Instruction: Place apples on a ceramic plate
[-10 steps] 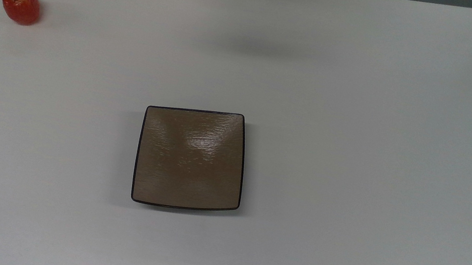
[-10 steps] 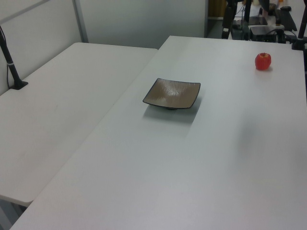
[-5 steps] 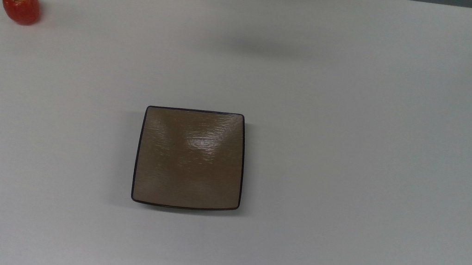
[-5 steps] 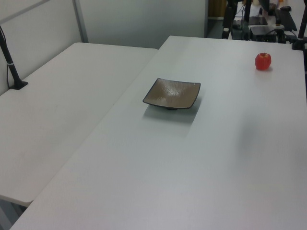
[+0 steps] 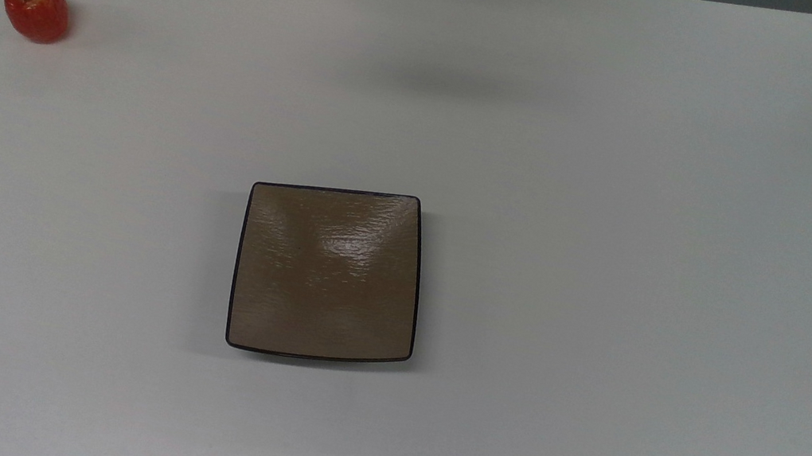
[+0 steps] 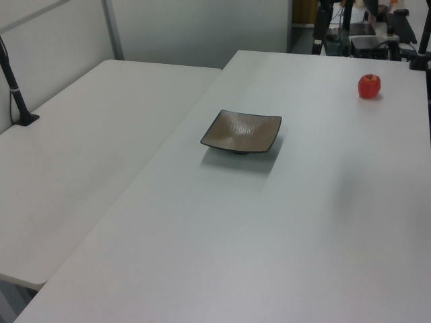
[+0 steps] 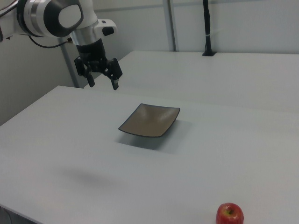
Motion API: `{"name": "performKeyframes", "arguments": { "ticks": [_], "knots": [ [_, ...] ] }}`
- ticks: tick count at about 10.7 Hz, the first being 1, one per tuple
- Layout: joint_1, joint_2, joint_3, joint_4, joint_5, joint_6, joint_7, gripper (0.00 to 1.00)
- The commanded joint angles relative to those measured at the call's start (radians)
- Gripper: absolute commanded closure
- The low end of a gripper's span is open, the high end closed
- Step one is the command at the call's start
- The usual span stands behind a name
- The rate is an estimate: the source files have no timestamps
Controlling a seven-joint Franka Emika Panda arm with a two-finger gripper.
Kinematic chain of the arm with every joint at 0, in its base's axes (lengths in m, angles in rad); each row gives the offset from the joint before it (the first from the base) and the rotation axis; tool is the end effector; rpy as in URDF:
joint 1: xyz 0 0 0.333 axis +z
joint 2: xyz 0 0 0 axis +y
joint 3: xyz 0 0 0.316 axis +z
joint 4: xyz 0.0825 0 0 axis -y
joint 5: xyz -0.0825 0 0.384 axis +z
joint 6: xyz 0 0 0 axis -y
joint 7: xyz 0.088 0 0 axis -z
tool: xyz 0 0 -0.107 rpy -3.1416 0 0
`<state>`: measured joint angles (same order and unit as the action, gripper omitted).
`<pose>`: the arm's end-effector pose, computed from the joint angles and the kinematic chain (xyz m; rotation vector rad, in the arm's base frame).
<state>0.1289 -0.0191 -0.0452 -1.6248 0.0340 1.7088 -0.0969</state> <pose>0.5594 0.0499 0.6222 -3.0912 -0.2753 -0.1604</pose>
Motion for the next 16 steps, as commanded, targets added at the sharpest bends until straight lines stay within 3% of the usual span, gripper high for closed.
{"name": "performKeyframes", "arguments": {
  "ticks": [1, 5, 10, 14, 16],
  "knots": [
    [-0.006, -0.021, -0.002, -0.024, 0.004, -0.043, -0.215, 0.00],
    [-0.044, -0.022, -0.001, -0.020, -0.003, -0.165, -0.562, 0.00],
    [-0.051, -0.022, 0.011, -0.017, -0.023, -0.204, -0.553, 0.00],
    [-0.162, -0.005, -0.002, -0.012, -0.025, -0.164, -0.573, 0.00],
    [-0.233, 0.001, -0.005, -0.010, -0.048, -0.106, -0.656, 0.00]
  ]
}}
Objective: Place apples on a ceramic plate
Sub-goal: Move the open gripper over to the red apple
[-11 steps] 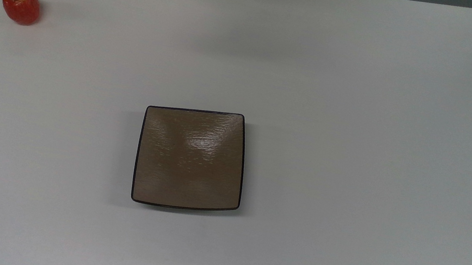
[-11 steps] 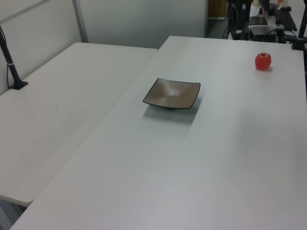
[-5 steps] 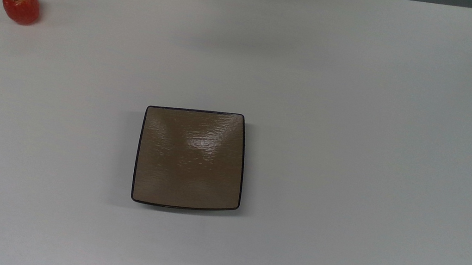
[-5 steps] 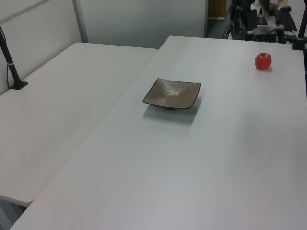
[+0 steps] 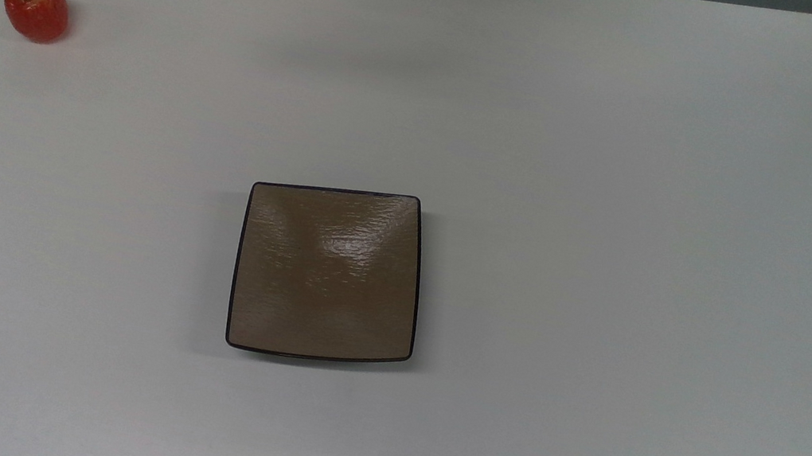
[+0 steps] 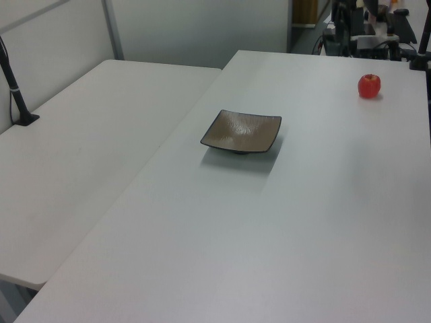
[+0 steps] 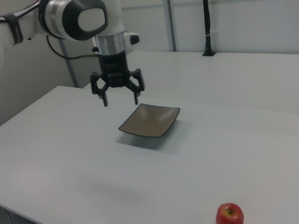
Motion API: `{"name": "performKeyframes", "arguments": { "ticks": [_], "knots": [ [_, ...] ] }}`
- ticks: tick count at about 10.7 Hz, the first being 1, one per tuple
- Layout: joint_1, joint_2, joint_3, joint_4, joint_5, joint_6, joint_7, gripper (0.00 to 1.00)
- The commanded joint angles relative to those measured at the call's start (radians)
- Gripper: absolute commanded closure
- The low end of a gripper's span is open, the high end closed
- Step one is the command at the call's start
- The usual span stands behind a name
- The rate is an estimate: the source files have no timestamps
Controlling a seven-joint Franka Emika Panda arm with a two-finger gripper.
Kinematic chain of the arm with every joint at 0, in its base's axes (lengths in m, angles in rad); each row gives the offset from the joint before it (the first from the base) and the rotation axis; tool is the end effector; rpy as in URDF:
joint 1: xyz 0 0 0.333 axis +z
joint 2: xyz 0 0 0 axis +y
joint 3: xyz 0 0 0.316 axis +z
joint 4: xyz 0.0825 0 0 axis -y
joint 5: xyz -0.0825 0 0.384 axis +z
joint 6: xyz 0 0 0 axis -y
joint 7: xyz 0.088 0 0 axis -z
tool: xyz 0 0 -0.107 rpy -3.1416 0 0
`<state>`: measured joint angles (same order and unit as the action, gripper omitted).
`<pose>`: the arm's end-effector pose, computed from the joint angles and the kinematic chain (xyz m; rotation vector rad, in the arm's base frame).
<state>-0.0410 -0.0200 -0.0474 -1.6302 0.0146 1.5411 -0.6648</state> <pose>0.5415 -0.0466 0.6051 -2.9725 -0.8812 0.0908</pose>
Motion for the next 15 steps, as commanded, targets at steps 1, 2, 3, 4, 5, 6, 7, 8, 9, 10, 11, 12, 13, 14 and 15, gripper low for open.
{"name": "performKeyframes", "arguments": {
  "ticks": [1, 2, 3, 4, 5, 6, 7, 8, 9, 10, 11, 12, 13, 14, 15],
  "knots": [
    [-0.092, 0.014, -0.021, 0.004, -0.037, 0.092, -0.139, 0.00],
    [-0.106, 0.028, -0.055, 0.004, -0.041, 0.118, -0.186, 0.00],
    [-0.114, 0.037, -0.099, 0.003, -0.039, 0.157, -0.229, 0.00],
    [-0.122, 0.048, -0.139, 0.000, -0.033, 0.187, -0.261, 0.00],
    [-0.132, 0.063, -0.167, -0.002, -0.027, 0.209, -0.301, 0.00],
    [-0.146, 0.089, -0.189, -0.002, -0.027, 0.238, -0.335, 0.00],
    [-0.163, 0.116, -0.207, -0.003, -0.027, 0.275, -0.358, 0.00],
    [-0.184, 0.149, -0.213, -0.005, -0.027, 0.309, -0.372, 0.00],
    [-0.206, 0.173, -0.213, -0.020, -0.027, 0.339, -0.381, 0.00],
    [-0.224, 0.198, -0.213, -0.036, -0.027, 0.393, -0.404, 0.00],
    [-0.241, 0.218, -0.215, -0.063, -0.027, 0.427, -0.436, 0.00],
    [-0.250, 0.235, -0.221, -0.085, -0.027, 0.451, -0.467, 0.00],
    [-0.257, 0.245, -0.226, -0.106, -0.028, 0.474, -0.495, 0.00],
    [-0.264, 0.261, -0.226, -0.123, -0.033, 0.493, -0.518, 0.00],
    [-0.267, 0.271, -0.226, -0.141, -0.039, 0.505, -0.532, 0.00]
  ]
}}
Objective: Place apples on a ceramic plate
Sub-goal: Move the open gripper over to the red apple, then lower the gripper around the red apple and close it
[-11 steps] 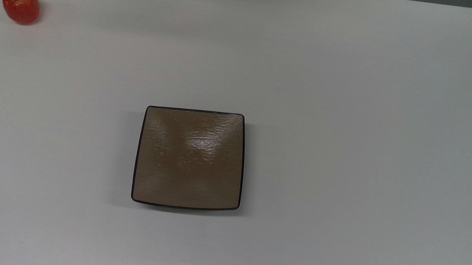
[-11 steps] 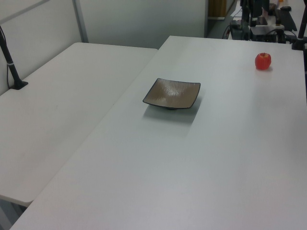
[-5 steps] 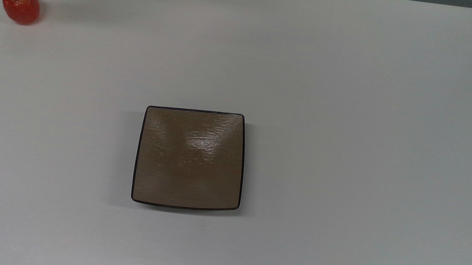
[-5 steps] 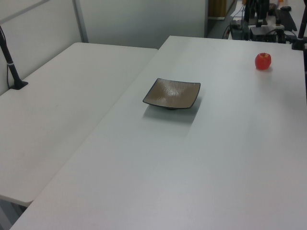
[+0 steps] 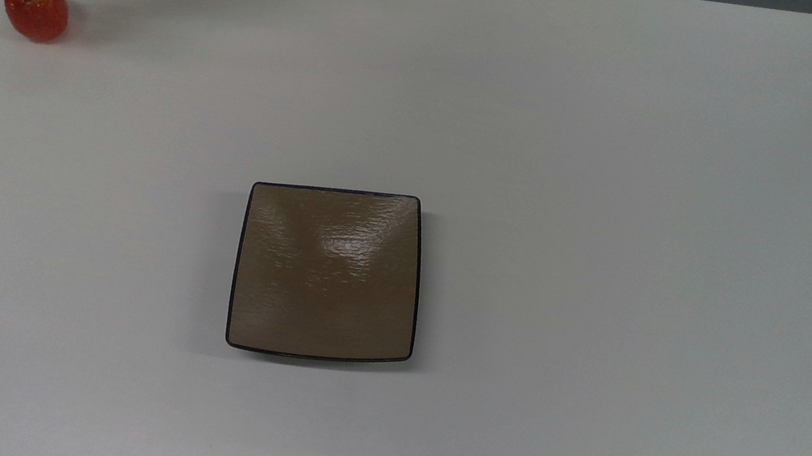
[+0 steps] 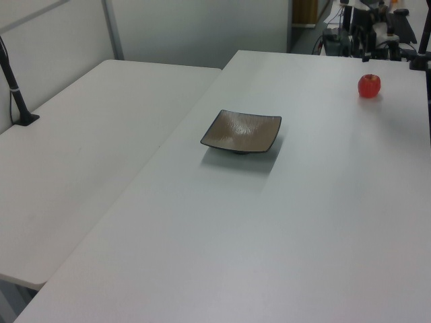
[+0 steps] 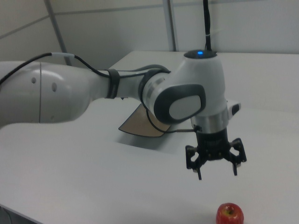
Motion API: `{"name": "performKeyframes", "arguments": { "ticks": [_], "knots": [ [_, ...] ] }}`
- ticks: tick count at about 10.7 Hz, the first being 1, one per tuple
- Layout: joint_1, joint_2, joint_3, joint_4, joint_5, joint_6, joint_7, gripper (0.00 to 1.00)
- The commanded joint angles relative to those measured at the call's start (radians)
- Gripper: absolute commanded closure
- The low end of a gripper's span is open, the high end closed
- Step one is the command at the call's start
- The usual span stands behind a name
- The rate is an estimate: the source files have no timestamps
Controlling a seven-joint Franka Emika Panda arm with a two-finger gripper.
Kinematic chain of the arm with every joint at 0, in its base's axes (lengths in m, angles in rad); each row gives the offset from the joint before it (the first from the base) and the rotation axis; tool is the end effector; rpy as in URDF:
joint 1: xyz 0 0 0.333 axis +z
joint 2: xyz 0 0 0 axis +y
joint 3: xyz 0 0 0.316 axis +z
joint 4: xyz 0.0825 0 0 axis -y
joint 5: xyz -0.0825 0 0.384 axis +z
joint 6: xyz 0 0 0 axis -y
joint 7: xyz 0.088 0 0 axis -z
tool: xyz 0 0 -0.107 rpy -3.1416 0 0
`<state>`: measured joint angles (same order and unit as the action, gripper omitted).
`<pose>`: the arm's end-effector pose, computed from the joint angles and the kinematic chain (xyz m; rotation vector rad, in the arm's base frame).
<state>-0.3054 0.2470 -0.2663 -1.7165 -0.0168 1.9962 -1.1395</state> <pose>0.5394 -0.3335 0.4496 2.9287 0.8795 -0.0507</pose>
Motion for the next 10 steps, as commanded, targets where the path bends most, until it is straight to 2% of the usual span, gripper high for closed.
{"name": "performKeyframes", "arguments": {
  "ticks": [1, 5, 10],
  "knots": [
    [-0.003, 0.015, -0.008, -0.072, -0.011, 0.080, -0.059, 0.00],
    [-0.011, 0.043, -0.008, -0.179, -0.103, 0.240, -0.082, 0.00],
    [-0.012, 0.081, -0.011, -0.207, -0.199, 0.328, -0.078, 0.00]
  ]
}}
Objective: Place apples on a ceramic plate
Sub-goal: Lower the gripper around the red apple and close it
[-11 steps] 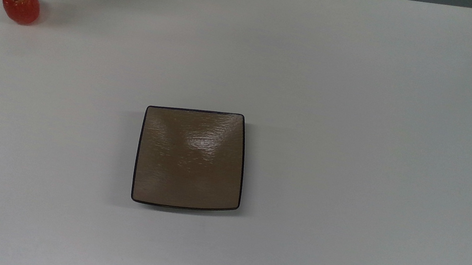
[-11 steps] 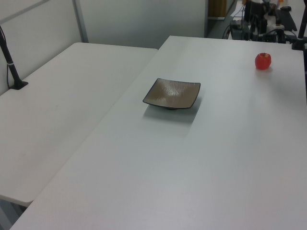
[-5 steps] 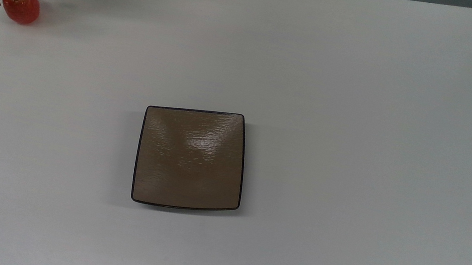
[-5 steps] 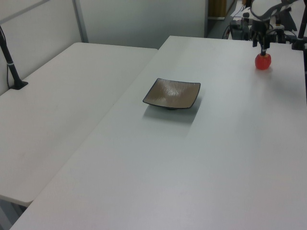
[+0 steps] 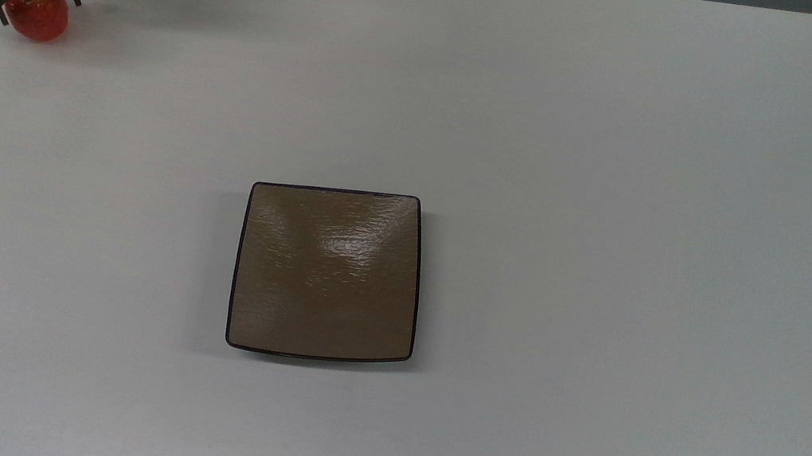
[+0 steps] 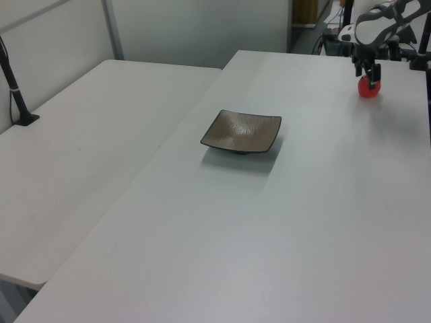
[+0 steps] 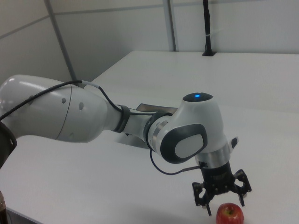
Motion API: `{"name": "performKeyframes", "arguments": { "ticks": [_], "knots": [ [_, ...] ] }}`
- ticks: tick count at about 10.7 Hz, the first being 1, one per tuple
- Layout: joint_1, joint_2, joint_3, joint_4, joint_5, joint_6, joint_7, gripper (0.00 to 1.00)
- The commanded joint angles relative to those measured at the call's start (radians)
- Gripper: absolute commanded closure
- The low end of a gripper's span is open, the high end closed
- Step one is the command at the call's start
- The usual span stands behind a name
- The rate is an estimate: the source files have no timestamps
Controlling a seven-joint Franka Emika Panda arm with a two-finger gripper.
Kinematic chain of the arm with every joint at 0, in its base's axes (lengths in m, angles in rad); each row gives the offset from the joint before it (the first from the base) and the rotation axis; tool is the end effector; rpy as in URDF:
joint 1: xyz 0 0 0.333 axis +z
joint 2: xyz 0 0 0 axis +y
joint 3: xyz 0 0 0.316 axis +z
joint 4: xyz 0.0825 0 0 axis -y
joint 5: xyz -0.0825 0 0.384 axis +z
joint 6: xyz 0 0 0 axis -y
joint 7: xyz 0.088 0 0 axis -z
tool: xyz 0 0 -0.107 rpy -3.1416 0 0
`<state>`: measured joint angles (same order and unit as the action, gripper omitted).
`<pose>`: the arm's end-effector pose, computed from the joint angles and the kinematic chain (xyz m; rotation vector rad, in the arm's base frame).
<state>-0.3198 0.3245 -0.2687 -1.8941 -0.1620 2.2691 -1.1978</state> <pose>0.5256 -0.3443 0.3453 2.7648 1.0503 -0.1902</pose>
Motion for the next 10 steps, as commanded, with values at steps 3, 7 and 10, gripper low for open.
{"name": "performKeyframes", "arguments": {
  "ticks": [3, 7, 10],
  "knots": [
    [-0.002, 0.004, -0.009, -0.062, -0.103, 0.087, -0.017, 0.00],
    [-0.007, 0.005, -0.009, -0.074, -0.136, 0.093, -0.017, 0.19],
    [-0.008, 0.004, -0.009, -0.076, -0.137, 0.092, -0.017, 0.91]
  ]
}}
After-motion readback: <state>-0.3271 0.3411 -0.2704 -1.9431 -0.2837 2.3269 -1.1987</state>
